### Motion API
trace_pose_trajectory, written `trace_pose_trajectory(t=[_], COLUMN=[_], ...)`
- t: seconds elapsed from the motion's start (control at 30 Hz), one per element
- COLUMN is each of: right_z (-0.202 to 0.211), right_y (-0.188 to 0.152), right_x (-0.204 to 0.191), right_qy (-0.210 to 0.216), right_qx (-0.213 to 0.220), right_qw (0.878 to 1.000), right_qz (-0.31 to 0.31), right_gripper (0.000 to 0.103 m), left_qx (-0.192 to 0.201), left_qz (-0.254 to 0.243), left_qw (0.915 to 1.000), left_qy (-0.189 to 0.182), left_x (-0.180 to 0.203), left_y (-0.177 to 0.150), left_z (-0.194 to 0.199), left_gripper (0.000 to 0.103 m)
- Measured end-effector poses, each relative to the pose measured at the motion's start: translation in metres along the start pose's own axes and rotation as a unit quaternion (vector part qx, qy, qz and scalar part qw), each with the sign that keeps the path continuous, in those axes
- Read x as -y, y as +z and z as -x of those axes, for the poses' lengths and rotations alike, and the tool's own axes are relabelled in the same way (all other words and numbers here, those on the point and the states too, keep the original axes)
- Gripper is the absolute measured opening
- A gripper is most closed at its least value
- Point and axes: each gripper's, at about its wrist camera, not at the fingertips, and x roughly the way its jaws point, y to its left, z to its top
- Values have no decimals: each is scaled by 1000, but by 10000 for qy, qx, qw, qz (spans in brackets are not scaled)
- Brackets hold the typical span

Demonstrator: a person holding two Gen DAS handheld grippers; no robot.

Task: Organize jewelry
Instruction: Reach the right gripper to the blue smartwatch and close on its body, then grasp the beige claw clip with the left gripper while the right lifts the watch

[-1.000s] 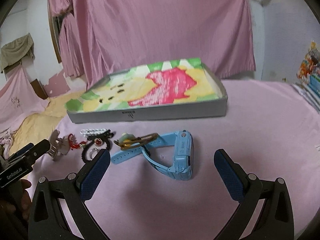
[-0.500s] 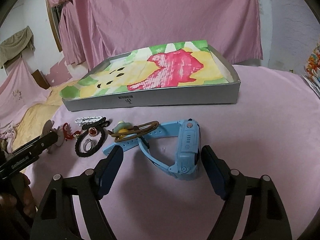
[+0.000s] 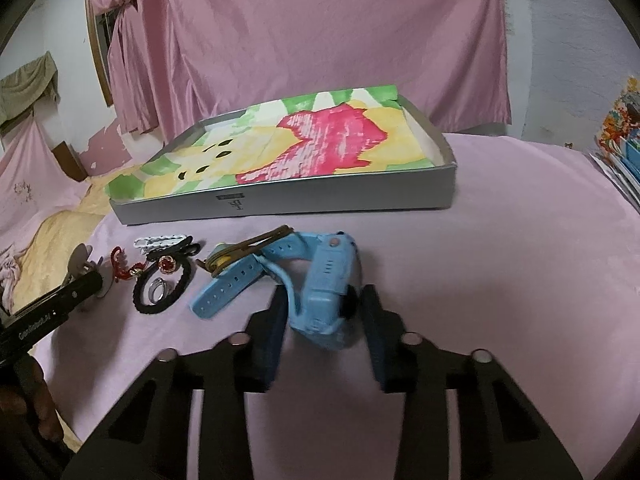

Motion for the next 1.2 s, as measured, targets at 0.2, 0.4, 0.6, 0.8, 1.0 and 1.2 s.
trace_pose_trajectory(t=[0.2,0.4,0.6,0.8,1.0,1.2], right_z=[8,24,42,55,47,32], right_y=[-7,-13,-7,7,18,16], right_x=[2,-3,-10,-18,-29,-24], right_qy=[208,451,619,738,400,304], right_qx=[68,249,657,933,697,226], right_qw=[9998,9986,9955,9915,9897,9894], right_qz=[-11,129,302,535,1189,1403], right_gripper=[24,23,23,23,23,23], left_qx=[97,324,590,703,755,628], left_qz=[-120,-239,-304,-279,-263,-249], left_qw=[9998,9985,9960,9935,9924,9931], left_qy=[-120,-378,-602,-851,-932,-954], left_x=[10,23,35,45,49,52], left_y=[-7,-9,1,25,41,38], left_z=[10,25,33,34,28,20], left_gripper=[45,45,45,45,45,45])
